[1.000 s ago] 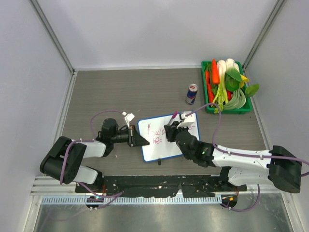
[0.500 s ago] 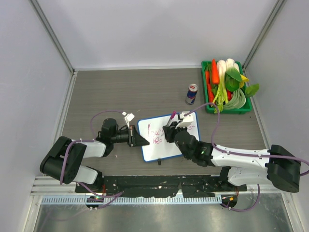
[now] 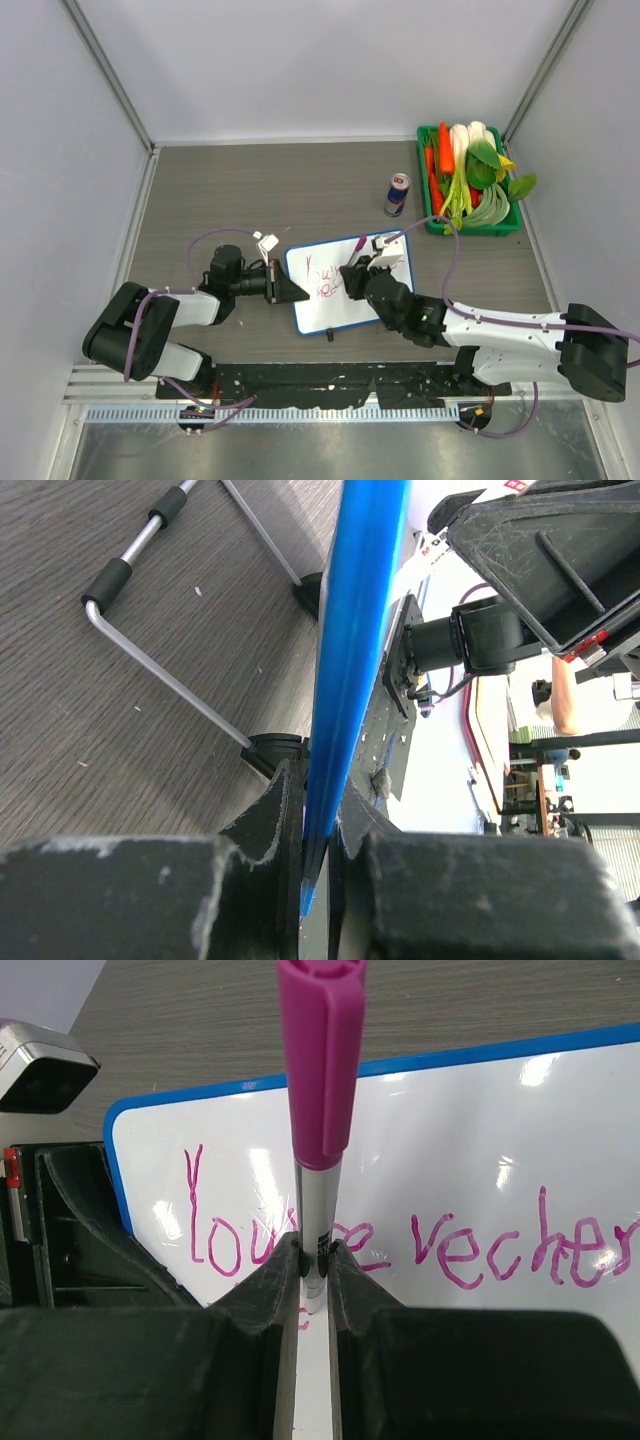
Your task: Write a sentence on the whiteboard
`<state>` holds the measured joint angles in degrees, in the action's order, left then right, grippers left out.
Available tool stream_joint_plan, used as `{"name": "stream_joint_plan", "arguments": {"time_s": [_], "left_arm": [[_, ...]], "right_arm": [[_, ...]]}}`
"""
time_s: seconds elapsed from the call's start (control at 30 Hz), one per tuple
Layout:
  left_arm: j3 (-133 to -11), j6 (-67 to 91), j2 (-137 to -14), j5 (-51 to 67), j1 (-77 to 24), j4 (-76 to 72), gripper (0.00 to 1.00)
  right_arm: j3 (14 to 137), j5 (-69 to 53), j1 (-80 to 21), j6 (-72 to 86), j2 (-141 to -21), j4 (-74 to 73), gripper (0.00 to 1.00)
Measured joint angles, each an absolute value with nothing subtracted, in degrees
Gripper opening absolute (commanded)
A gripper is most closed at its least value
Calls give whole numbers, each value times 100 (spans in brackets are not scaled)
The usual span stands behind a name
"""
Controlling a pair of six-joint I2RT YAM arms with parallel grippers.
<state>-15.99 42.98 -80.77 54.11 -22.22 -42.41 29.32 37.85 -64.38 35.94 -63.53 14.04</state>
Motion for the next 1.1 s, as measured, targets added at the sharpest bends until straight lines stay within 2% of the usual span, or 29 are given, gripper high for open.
{"name": "stream_joint_plan", "arguments": {"time_s": [0.67,0.7,0.73,0.8,0.9,0.97,1.1], "left_arm": [[-1599,4298,-8077,5408,-2222,-4241,2],[-1599,4296,-8077,5408,-2222,-4241,9],[-1599,4296,-8077,5411,-2222,-4241,23],[-1599,4303,-8068,5389,-2222,-4230,43],[-1594,4239,-8042,5107,-2222,-3854,64],[-1594,4174,-7924,4895,-2222,-3511,74],[-1564,4110,-7205,4484,-2222,-2939,82]], "right_arm": [[2698,3634,-6438,3776,-6064,1184,1],[2698,3636,-6438,3760,-6027,1138,1],[2698,3638,-6438,3739,-5981,1098,1],[2698,3634,-6438,3706,-5889,1052,1],[2722,3610,-6438,3625,-5645,967,1],[2773,3579,-6438,3581,-5463,923,1],[2851,3461,-6416,3489,-5122,875,1]]}}
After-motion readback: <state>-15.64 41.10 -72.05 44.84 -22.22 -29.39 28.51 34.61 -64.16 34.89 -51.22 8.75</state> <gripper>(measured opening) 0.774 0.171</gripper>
